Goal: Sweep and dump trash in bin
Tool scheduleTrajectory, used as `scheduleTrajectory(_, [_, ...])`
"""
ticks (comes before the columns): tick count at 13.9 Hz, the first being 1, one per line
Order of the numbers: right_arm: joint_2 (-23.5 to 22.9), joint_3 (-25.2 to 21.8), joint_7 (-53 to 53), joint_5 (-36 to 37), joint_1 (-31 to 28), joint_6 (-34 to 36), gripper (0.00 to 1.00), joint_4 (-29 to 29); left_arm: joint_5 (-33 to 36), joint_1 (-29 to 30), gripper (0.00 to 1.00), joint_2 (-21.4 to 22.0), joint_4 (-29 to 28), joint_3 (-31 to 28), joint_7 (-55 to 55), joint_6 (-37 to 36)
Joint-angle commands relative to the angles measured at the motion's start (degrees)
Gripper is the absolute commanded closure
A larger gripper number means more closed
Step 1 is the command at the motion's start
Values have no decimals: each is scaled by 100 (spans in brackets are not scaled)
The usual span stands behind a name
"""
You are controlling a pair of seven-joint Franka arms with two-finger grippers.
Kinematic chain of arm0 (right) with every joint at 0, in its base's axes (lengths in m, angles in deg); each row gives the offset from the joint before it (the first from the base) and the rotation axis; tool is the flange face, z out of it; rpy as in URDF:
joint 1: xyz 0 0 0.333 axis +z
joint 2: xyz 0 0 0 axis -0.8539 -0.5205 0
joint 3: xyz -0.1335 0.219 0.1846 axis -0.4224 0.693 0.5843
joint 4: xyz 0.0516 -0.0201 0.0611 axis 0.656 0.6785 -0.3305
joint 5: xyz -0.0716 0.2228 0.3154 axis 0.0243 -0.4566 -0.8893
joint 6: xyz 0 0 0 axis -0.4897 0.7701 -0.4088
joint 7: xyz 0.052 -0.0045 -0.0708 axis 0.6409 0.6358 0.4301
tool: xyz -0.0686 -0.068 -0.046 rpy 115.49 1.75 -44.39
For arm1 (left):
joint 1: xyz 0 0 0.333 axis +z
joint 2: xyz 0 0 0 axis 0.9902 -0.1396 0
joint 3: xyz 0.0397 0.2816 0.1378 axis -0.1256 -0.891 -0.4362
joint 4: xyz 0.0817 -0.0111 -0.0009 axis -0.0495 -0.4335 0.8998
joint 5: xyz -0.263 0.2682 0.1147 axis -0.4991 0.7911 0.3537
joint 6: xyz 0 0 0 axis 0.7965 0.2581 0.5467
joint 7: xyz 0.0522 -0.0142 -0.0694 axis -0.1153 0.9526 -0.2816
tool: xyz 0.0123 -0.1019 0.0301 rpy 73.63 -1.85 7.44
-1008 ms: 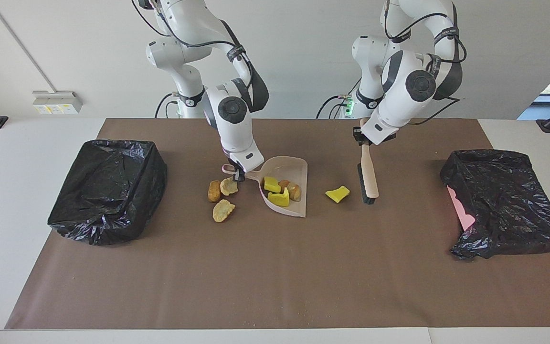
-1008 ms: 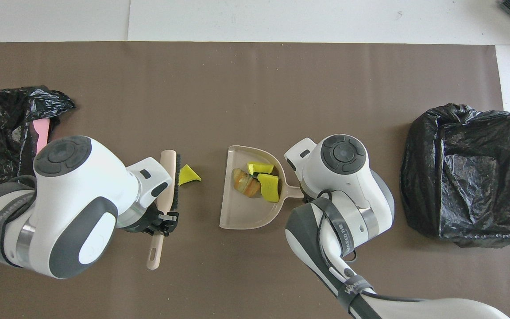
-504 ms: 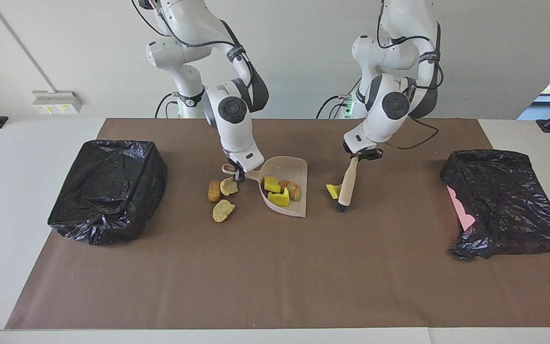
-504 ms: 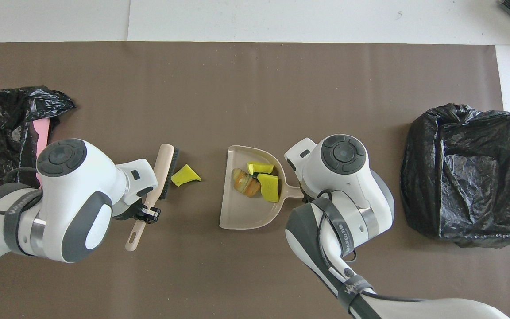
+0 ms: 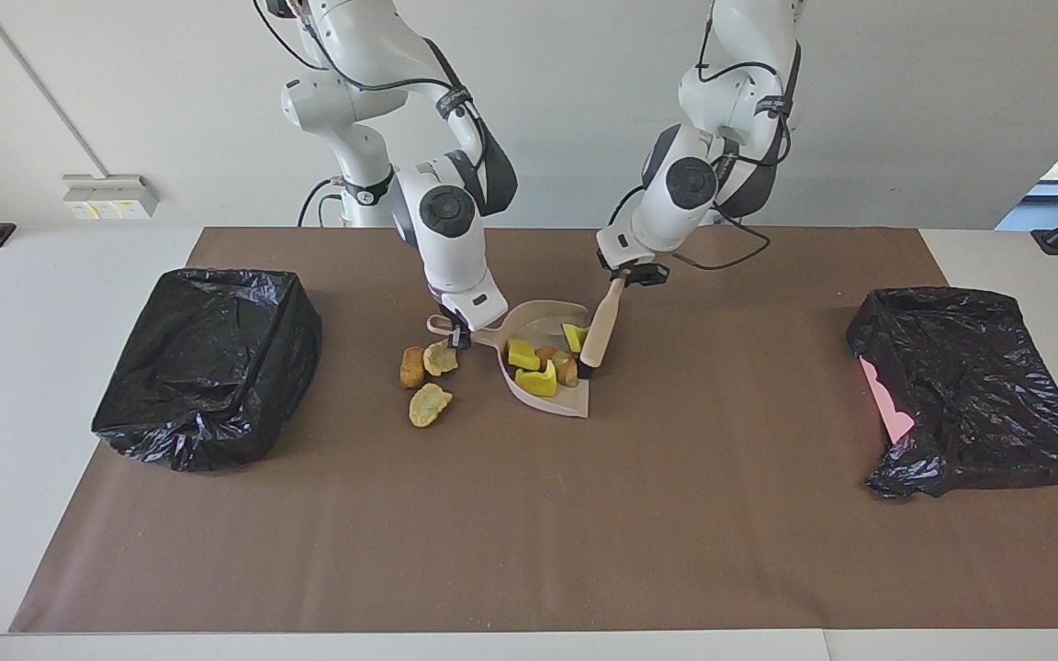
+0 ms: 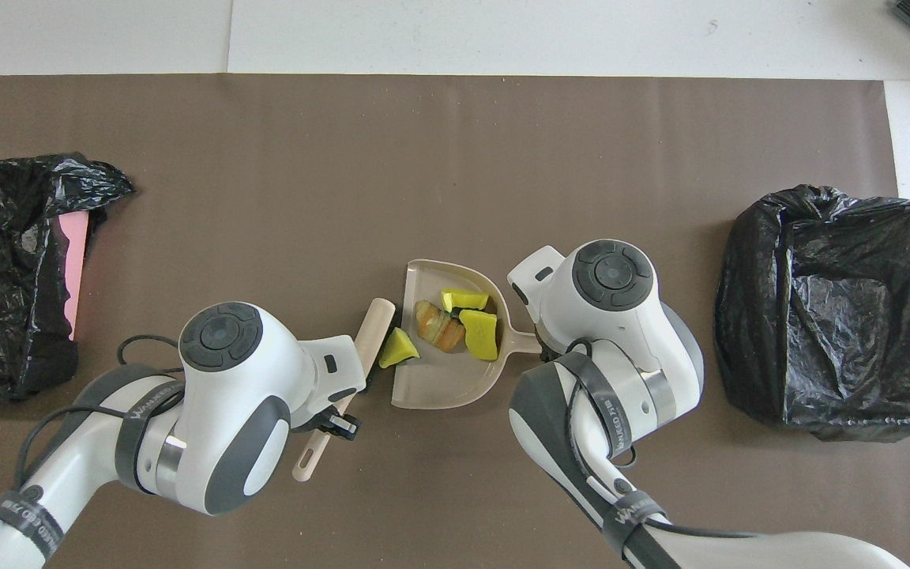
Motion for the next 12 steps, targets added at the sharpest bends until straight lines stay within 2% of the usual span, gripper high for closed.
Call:
scheduleTrajectory(1, [122,40,-19,88,-27,-128,100,214,-225,-353,100,149,113,-91,505,-21])
scheduleTrajectory(9, [122,40,-19,88,-36,-128,100,214,-208,16,100,491,133,-161,636,-1207])
scheduleTrajectory(12, [114,40,-19,88,-36,-128,100,206,-199,-45,100,579,70,-109,1529,-1313])
